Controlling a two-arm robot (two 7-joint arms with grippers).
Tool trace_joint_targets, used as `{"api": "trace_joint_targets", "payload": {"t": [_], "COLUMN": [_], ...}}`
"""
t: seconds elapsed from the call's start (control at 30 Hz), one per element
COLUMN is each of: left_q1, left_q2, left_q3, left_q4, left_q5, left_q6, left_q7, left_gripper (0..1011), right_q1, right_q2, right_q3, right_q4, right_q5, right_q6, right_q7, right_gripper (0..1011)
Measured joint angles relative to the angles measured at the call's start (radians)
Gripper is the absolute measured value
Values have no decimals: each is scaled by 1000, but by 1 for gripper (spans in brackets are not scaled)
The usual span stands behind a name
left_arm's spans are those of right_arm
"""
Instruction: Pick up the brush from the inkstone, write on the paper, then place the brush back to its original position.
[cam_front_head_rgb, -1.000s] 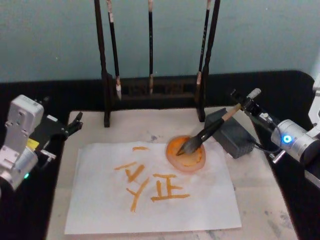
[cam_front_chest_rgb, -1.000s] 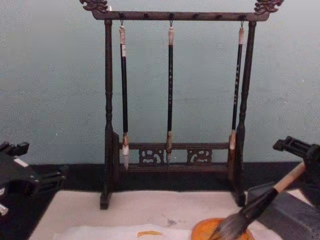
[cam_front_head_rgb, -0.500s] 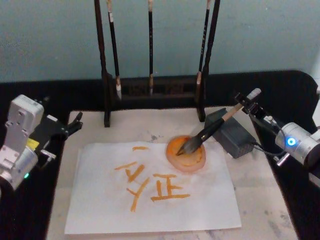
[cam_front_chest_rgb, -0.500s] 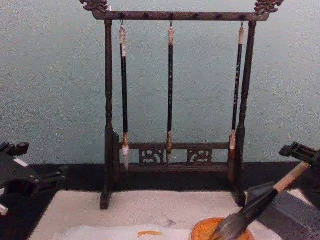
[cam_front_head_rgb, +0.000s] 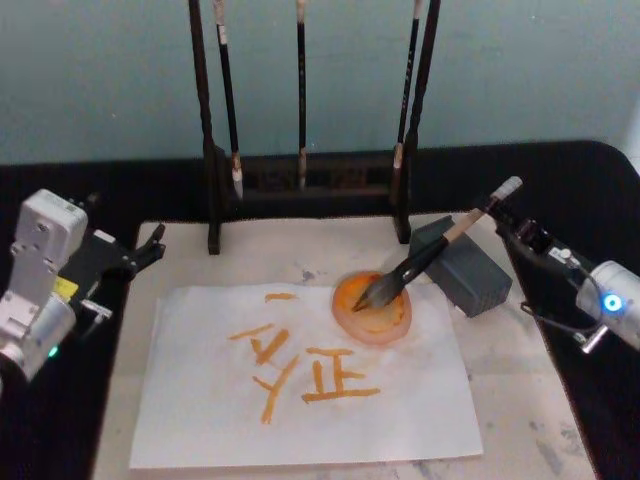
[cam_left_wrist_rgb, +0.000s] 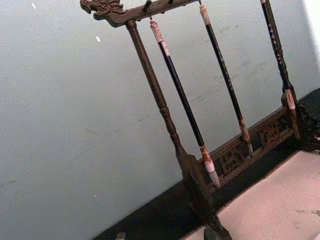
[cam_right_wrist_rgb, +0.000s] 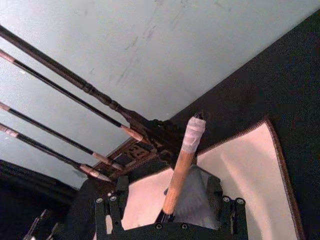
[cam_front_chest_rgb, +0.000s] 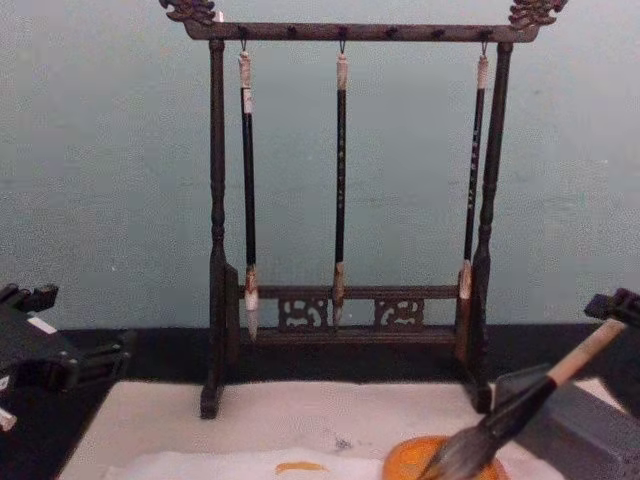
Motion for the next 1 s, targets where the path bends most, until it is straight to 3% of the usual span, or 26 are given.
{"api": "trace_joint_targets", "payload": {"t": [0.3,0.37,0.43,0.53,0.57,0.63,0.7,0.77,0.8,0.87,0.9,1.0], "left_q1": [0,0,0,0,0,0,0,0,0,0,0,0], "left_q2": [0,0,0,0,0,0,0,0,0,0,0,0], "left_q3": [0,0,0,0,0,0,0,0,0,0,0,0], "left_q4": [0,0,0,0,0,0,0,0,0,0,0,0], "left_q5": [0,0,0,0,0,0,0,0,0,0,0,0], "left_q6": [0,0,0,0,0,0,0,0,0,0,0,0], "left_q7": [0,0,0,0,0,0,0,0,0,0,0,0], "left_gripper": [1010,1010,1009,1009,1010,1010,1009,1010,1010,1010,1010,1010], "right_q1": [-83,-95,-108,-121,-128,-131,-132,-131,-128,-125,-120,-112], "right_q2": [69,80,96,106,107,107,108,108,107,105,102,96], "right_q3": [15,12,3,-13,-22,-31,-51,-64,-78,-92,-106,-127], "right_q4": [-103,-121,-142,-167,-178,-184,-190,-190,-190,-186,-180,-167], "right_q5": [44,30,-13,-108,-173,-233,-337,-396,-462,-528,-590,-686], "right_q6": [-13,-34,-79,-159,-210,-255,-325,-360,-397,-431,-459,-500], "right_q7": [-6,5,24,43,45,45,42,34,20,6,-10,-36], "right_gripper": [1000,1000,1000,1000,1000,1000,1000,1000,1000,1000,1000,1000]}}
